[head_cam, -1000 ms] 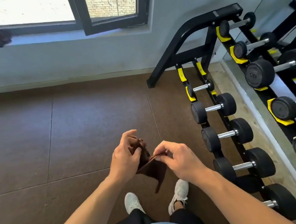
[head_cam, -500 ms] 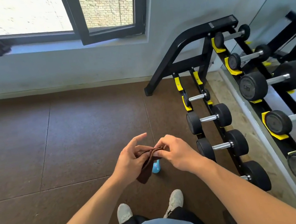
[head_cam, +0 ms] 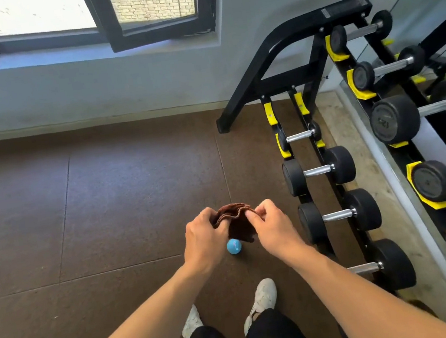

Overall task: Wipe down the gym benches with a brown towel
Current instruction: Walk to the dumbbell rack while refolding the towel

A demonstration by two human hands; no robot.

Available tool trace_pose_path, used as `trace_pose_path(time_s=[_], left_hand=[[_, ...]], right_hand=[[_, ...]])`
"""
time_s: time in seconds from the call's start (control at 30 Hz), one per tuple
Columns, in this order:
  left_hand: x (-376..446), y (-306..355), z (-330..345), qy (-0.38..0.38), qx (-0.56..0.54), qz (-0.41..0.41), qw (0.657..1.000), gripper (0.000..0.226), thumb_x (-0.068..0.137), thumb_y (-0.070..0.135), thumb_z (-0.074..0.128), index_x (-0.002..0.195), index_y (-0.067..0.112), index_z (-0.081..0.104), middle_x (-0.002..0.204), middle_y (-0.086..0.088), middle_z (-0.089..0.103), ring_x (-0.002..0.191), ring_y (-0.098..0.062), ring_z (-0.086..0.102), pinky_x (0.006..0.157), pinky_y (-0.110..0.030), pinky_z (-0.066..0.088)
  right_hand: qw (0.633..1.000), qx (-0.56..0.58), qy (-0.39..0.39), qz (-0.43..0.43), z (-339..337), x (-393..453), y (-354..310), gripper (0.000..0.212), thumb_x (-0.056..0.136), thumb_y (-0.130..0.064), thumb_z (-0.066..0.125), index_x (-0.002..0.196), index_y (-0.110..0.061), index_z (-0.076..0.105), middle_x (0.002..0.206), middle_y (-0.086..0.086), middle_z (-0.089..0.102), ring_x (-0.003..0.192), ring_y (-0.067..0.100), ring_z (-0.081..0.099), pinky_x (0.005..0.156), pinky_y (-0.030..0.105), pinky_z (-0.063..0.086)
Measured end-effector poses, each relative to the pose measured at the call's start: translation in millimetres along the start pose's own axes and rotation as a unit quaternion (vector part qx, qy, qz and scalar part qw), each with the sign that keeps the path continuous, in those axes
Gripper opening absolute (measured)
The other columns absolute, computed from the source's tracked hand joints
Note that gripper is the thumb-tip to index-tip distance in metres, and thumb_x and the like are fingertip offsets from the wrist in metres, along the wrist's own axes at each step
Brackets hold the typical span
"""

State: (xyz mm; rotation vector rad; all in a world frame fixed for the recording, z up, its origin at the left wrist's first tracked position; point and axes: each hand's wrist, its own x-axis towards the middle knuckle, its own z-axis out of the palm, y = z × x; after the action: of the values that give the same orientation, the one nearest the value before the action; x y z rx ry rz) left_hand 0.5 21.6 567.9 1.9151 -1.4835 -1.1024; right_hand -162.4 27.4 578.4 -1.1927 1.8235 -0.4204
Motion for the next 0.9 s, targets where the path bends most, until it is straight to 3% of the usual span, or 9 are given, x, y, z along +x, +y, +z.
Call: trace_pose_path(time_s=[0.07,0.2,0.3,0.37,0.47,0.53,0.67,0.77,0.9], left_hand=[[2,1,19,-0.001,-0.031,-0.026,0.999,0.008,0.095,0.028,0.066,0.092,0.021,0.065,0.081,0.004,0.070,0.074,-0.011,0.066,0.065,-0.028,0.056],[5,-27,51,-0.075,-0.048,-0.029,0.996,0.006,0.089,0.025,0.069,0.093,0.029,0.070,0.083,0.013,0.073,0.078,-0.001,0.067,0.065,-0.011,0.048],[19,-86,72,-0.228,-0.033,-0.038,0.972,0.033,0.084,0.012,0.062,0.109,0.030,0.075,0.099,0.019,0.076,0.095,0.005,0.068,0.085,-0.014,0.053],[42,-141,86,-0.222,0.056,-0.033,0.973,0.052,0.076,0.011,0.063,0.123,0.033,0.070,0.116,0.019,0.072,0.111,0.001,0.065,0.101,-0.026,0.051],[93,-213,119,-0.225,0.172,0.062,0.957,0.088,0.071,0.017,0.077,0.151,0.029,0.043,0.153,0.003,0.047,0.143,-0.019,0.042,0.120,-0.029,0.030],[126,-244,156,-0.298,0.195,0.150,0.922,0.075,0.075,0.033,0.074,0.146,0.031,0.050,0.155,0.006,0.046,0.149,-0.016,0.034,0.125,-0.035,0.018],[158,-292,216,-0.390,0.166,0.017,0.906,0.022,0.074,0.033,0.078,0.091,0.038,0.066,0.098,0.016,0.073,0.098,-0.007,0.067,0.094,-0.027,0.045],[182,-346,251,-0.330,0.131,-0.100,0.930,0.032,0.072,0.037,0.087,0.074,0.032,0.056,0.073,0.011,0.062,0.072,-0.010,0.059,0.064,-0.025,0.044],[212,-385,293,-0.296,0.202,-0.107,0.927,0.041,0.069,0.041,0.090,0.077,0.026,0.052,0.078,0.007,0.060,0.077,-0.018,0.058,0.062,-0.032,0.039]], right_hand=[[0.986,0.149,-0.018,0.079,21,7,9,0.021,0.103,-0.046,0.058,0.107,-0.025,0.057,0.113,0.004,0.070,0.100,0.017,0.070,0.089,0.044,0.063],[0.920,0.348,-0.014,0.180,52,32,39,0.048,0.088,-0.043,0.081,0.122,-0.017,0.060,0.117,0.006,0.073,0.109,0.021,0.072,0.101,0.044,0.059],[0.942,0.283,-0.016,0.179,73,56,82,0.039,0.088,-0.013,0.083,0.122,-0.012,0.062,0.115,0.007,0.075,0.111,0.024,0.072,0.102,0.041,0.057],[0.976,0.182,-0.035,0.118,85,77,116,0.027,0.089,0.001,0.076,0.108,-0.014,0.066,0.105,0.005,0.077,0.105,0.021,0.073,0.092,0.035,0.057],[0.977,0.076,-0.201,0.007,91,114,147,0.038,0.090,0.007,0.064,0.098,-0.031,0.066,0.099,-0.010,0.075,0.098,0.003,0.069,0.090,0.021,0.049],[0.956,0.088,-0.279,-0.024,95,141,165,0.042,0.091,0.013,0.061,0.099,-0.028,0.066,0.096,-0.013,0.071,0.097,-0.001,0.066,0.090,0.016,0.048],[0.965,0.182,-0.185,0.022,101,209,235,0.034,0.093,0.018,0.060,0.103,-0.014,0.062,0.092,-0.011,0.071,0.089,0.000,0.064,0.085,0.014,0.048],[0.970,0.211,-0.068,0.102,136,254,325,0.038,0.095,0.016,0.057,0.107,-0.019,0.065,0.097,-0.009,0.075,0.097,0.006,0.066,0.087,0.022,0.049],[0.930,0.278,0.003,0.240,193,288,411,0.038,0.101,0.012,0.050,0.113,-0.021,0.064,0.122,0.009,0.071,0.108,0.020,0.068,0.092,0.038,0.055]])
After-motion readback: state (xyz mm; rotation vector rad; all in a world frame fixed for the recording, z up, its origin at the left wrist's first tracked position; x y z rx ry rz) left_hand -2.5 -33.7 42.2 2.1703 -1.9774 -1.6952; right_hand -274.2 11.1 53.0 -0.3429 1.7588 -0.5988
